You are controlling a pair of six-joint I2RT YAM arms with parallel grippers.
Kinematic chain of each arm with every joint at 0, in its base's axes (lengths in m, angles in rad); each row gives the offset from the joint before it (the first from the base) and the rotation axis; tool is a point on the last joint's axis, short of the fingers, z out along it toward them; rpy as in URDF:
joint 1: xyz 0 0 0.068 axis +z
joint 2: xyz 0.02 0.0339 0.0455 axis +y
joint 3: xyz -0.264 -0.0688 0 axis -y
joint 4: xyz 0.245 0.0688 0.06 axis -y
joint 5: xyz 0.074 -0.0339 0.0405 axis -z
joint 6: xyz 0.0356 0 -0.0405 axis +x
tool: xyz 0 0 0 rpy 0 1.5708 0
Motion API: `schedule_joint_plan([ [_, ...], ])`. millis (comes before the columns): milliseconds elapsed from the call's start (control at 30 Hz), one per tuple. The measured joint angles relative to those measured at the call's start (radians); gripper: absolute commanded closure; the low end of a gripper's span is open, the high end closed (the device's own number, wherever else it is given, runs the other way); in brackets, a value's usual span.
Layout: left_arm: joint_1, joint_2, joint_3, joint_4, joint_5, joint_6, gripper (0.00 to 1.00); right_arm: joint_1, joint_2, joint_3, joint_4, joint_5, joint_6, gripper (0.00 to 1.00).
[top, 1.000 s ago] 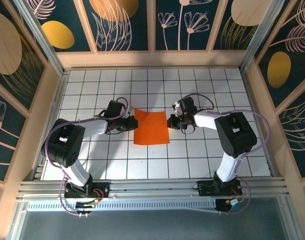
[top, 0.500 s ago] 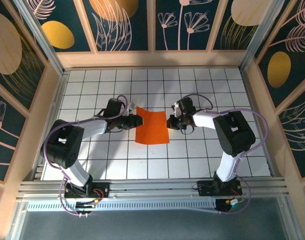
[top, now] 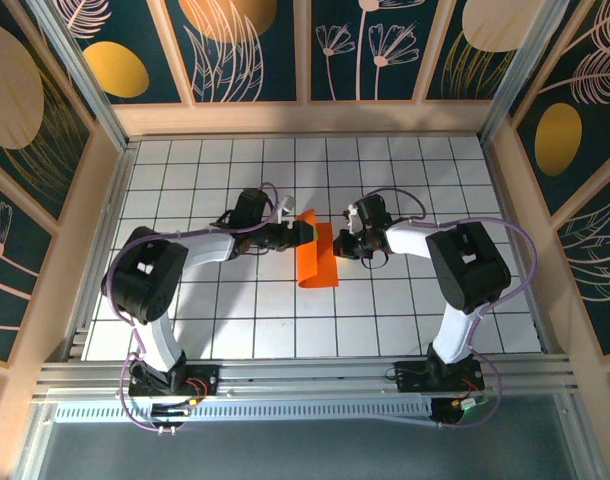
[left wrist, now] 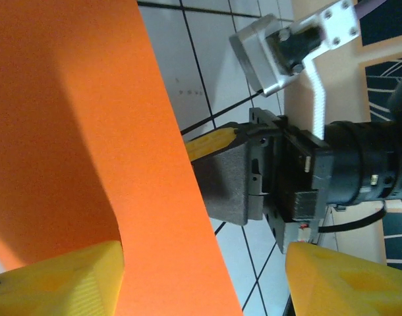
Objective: Fold a paper plane with a square sheet of paper (fold left side to right side)
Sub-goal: First fold in half a square sheet of paper at the center of the table.
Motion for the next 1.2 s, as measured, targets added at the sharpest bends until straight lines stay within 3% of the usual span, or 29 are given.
schedule_joint_plan([
  [167, -0.015, 0.049, 0.019, 0.006, -0.004, -0.005, 0.41, 0.0, 0.0, -0.002, 0.007, -0.001, 0.004, 1.0],
  [500, -0.014, 0.059, 0.04, 0.006, -0.024, -0.002, 0.79, 0.0, -0.002, -0.007, 0.021, -0.004, 0.007, 1.0],
  [700, -0.014, 0.068, 0.04, -0.008, -0.042, 0.006, 0.91, 0.0, -0.002, -0.008, 0.023, -0.004, 0.008, 1.0],
  [967, -0.018, 0.076, 0.04, -0.023, -0.052, 0.012, 0.95, -0.001, -0.04, -0.008, 0.023, -0.009, 0.019, 1.0],
  [1067, -0.02, 0.076, 0.04, -0.028, -0.059, 0.016, 0.96, -0.009, -0.079, -0.018, 0.031, -0.016, 0.027, 0.92],
  [1200, -0.021, 0.076, 0.042, -0.037, -0.065, 0.019, 0.97, -0.052, -0.146, -0.048, 0.053, -0.051, 0.03, 0.71],
])
